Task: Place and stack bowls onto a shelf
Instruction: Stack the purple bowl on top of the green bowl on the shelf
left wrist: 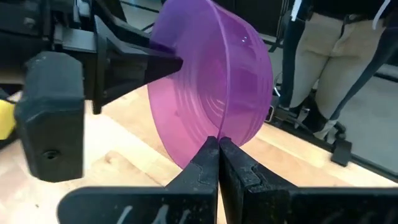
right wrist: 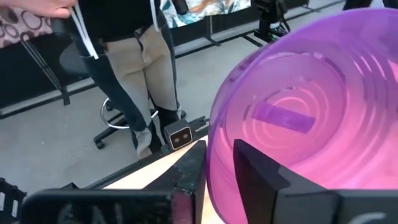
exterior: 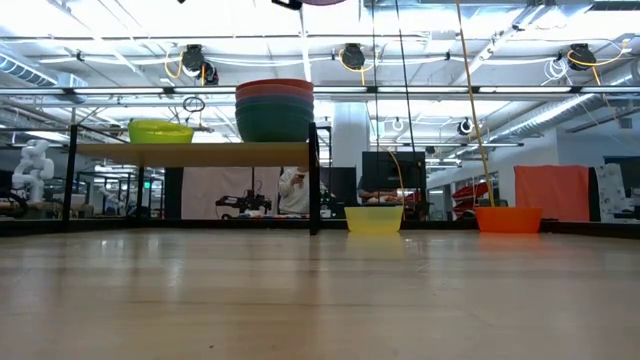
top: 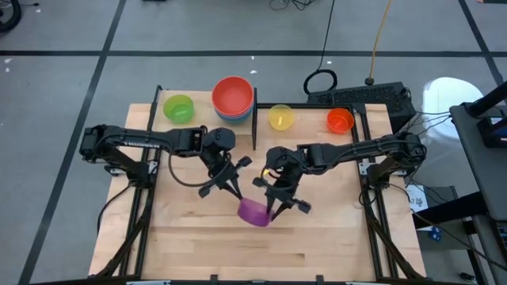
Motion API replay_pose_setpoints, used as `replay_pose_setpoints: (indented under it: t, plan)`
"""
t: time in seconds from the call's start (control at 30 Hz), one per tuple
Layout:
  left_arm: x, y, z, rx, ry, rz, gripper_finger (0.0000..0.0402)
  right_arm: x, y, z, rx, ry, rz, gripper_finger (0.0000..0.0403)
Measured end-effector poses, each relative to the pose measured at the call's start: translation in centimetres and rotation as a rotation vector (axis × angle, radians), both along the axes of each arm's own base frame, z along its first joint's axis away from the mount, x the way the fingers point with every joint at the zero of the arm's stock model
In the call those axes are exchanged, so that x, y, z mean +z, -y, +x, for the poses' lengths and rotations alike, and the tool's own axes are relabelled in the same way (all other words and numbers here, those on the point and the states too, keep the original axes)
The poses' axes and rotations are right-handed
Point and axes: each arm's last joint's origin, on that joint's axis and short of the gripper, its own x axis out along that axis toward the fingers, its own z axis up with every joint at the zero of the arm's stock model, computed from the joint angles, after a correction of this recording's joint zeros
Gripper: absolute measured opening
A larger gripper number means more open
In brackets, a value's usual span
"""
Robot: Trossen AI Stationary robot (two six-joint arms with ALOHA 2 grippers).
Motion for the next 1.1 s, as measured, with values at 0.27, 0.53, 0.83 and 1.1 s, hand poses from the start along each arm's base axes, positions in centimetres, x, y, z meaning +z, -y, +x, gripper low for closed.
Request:
replay_pose_setpoints:
  t: [0.27, 0.53, 0.83, 1.1]
  plan:
    - [-0.3, 0.0, -0.2, 0.014, -0.067, -0.021, 0.0, -0.3, 0.6, -0.1, -0.026, -0.048, -0.006, 0.0107]
    - [-0.8, 0.0, -0.7, 0.028, -0.16, -0.037, 0.0, -0.9, 1.4, -0.6, -0.055, -0.147, -0.012, 0.0116]
    - [-1.0, 0.0, -0.9, 0.031, -0.2, -0.044, 0.0, -1.3, 2.0, -0.9, -0.079, -0.206, -0.019, 0.0116]
    - [-1.0, 0.0, -0.8, 0.053, -0.203, -0.025, 0.0004, -1.5, 2.1, -1.0, -0.103, -0.233, -0.043, 0.0116]
